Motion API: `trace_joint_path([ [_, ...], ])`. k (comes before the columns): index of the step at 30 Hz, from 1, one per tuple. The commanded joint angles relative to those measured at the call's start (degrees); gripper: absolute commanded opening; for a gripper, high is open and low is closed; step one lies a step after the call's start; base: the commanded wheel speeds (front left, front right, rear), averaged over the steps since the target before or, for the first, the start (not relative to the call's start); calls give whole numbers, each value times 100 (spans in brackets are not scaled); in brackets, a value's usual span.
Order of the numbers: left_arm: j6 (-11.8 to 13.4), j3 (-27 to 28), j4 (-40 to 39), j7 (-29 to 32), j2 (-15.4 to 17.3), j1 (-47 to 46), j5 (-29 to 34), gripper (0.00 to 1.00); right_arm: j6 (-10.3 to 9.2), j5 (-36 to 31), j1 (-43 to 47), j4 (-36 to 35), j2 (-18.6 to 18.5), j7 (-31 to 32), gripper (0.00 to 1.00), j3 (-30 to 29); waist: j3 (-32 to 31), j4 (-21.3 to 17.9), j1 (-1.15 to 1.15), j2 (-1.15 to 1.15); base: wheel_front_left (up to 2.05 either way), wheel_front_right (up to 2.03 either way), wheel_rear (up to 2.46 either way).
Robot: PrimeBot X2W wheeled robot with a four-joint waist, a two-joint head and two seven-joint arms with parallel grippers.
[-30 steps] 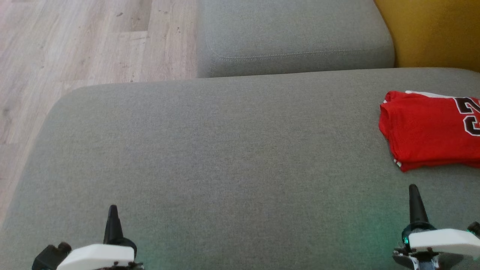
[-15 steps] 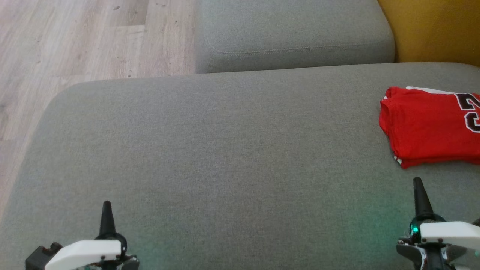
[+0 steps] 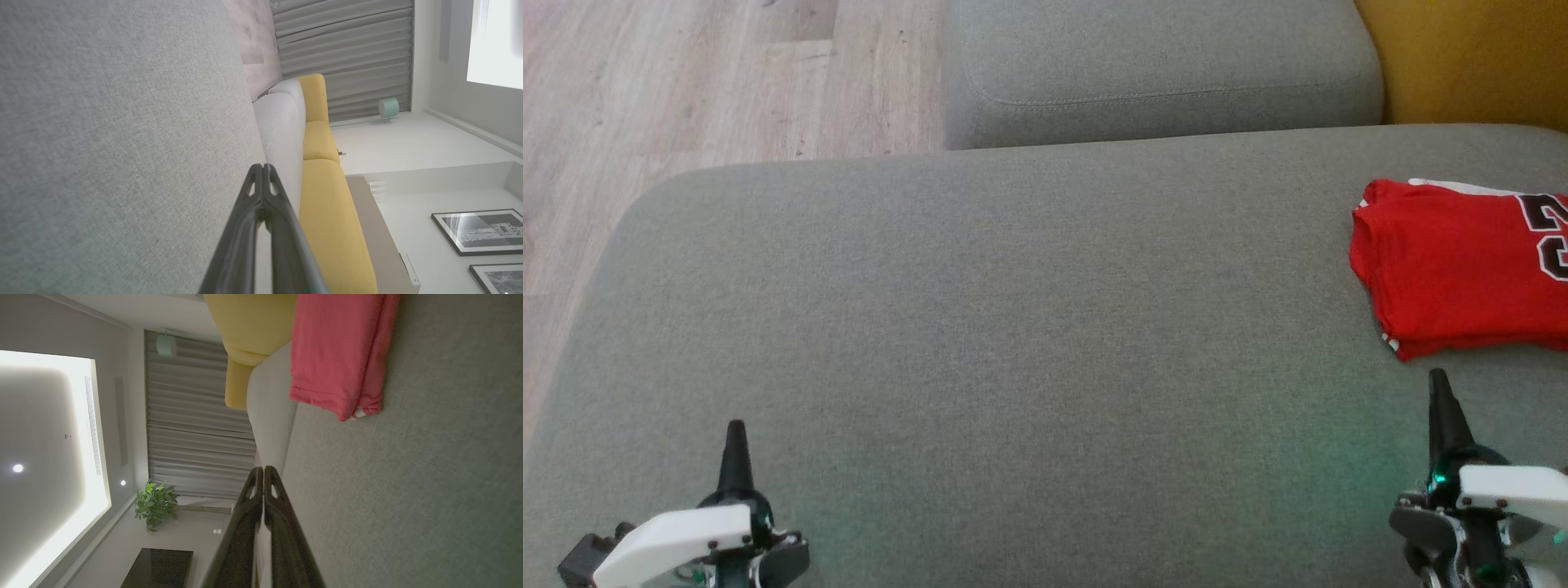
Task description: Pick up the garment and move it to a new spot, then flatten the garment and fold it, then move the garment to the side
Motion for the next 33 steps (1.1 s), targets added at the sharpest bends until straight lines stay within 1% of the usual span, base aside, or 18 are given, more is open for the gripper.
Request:
trace_joint_path([
  [1, -65, 210, -168, 47, 28, -360, -146, 0, -4, 172, -410, -182, -7, 57, 0, 59, 9, -2, 0, 0, 0, 0, 0],
  [14, -185, 431, -160, 266, 23, -519, -969, 0, -4, 1021, -618, -126, 7, 279, 0, -53, 106, -28, 0, 0, 0, 0, 0],
  [33, -185, 443, -160, 276, 15, -520, -959, 0, -4, 1001, -620, -125, 23, 297, 0, -77, 106, -28, 0, 0, 0, 0, 0],
])
